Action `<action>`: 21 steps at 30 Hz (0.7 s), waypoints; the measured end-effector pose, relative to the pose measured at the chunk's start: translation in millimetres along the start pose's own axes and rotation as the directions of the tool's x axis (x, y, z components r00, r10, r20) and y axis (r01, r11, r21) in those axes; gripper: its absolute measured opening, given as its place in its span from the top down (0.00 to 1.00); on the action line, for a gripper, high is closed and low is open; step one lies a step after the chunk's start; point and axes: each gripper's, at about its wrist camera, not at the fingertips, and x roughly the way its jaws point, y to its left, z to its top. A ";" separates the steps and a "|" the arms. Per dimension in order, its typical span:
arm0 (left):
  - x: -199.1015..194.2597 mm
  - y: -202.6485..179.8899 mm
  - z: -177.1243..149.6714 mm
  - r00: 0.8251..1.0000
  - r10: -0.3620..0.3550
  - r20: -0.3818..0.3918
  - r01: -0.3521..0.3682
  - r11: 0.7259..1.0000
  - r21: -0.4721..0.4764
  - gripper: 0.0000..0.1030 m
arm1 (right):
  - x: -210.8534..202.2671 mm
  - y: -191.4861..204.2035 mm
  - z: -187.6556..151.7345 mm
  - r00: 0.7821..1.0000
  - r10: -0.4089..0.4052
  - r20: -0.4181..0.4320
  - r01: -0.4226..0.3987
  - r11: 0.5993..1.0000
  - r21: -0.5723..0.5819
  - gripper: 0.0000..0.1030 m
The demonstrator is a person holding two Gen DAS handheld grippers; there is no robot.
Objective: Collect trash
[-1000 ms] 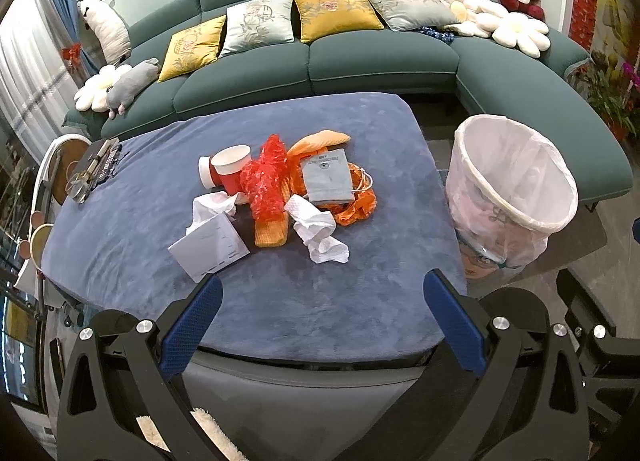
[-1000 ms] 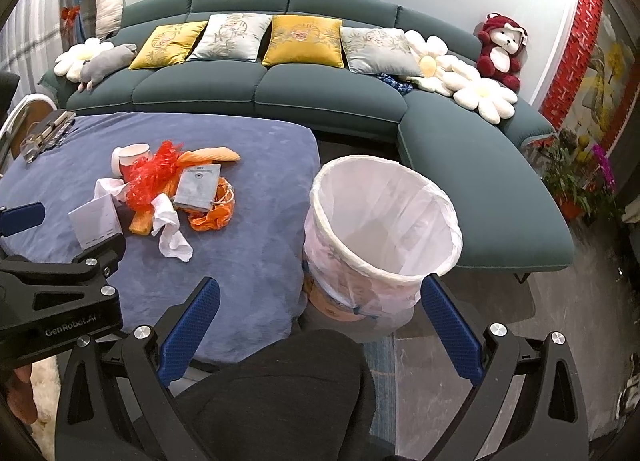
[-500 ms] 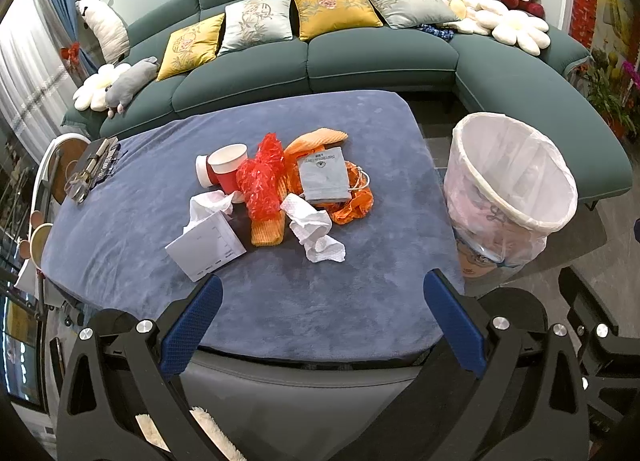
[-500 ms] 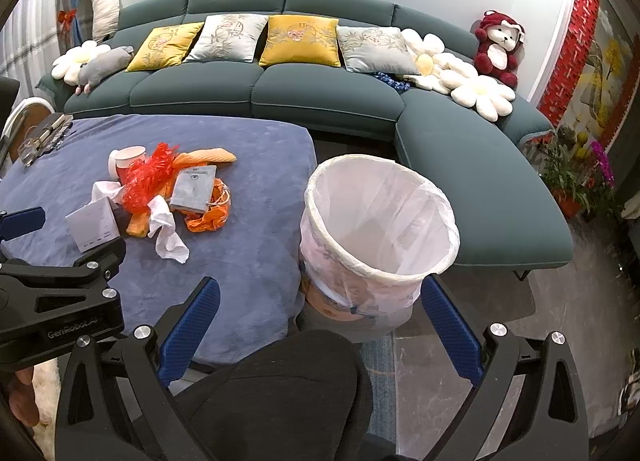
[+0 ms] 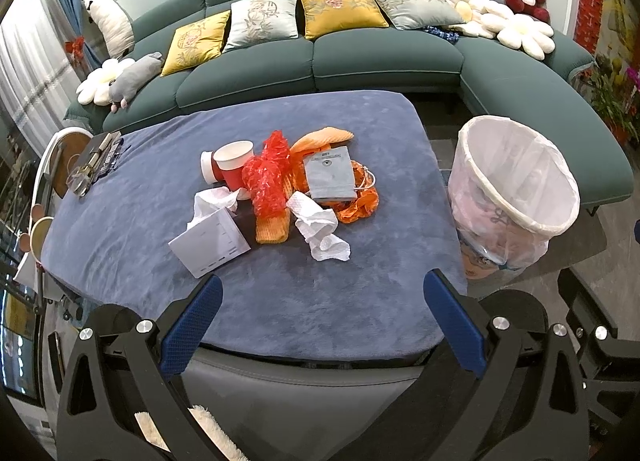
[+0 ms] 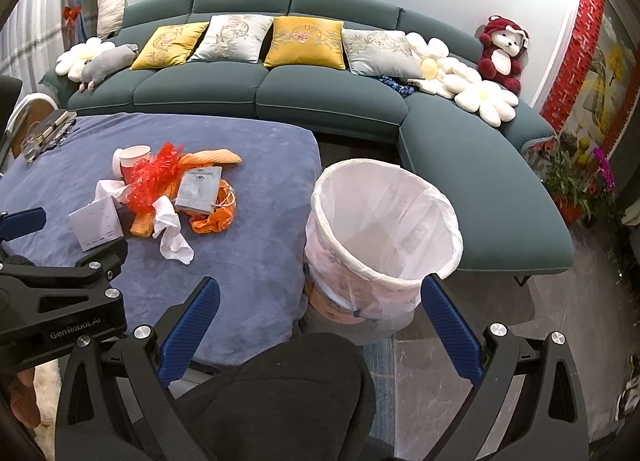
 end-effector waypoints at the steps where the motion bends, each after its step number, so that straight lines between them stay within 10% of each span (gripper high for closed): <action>1: 0.2 0.6 -0.2 1.000 -0.001 -0.001 0.001 1.000 -0.001 0.07 | -0.2 0.6 0.3 1.000 0.001 0.001 -0.001 1.000 -0.001 0.06; 21: 0.0 6.2 -1.2 1.000 0.000 -0.003 0.000 1.000 -0.007 0.07 | -1.0 4.3 0.9 1.000 0.002 0.004 -0.002 1.000 -0.005 0.06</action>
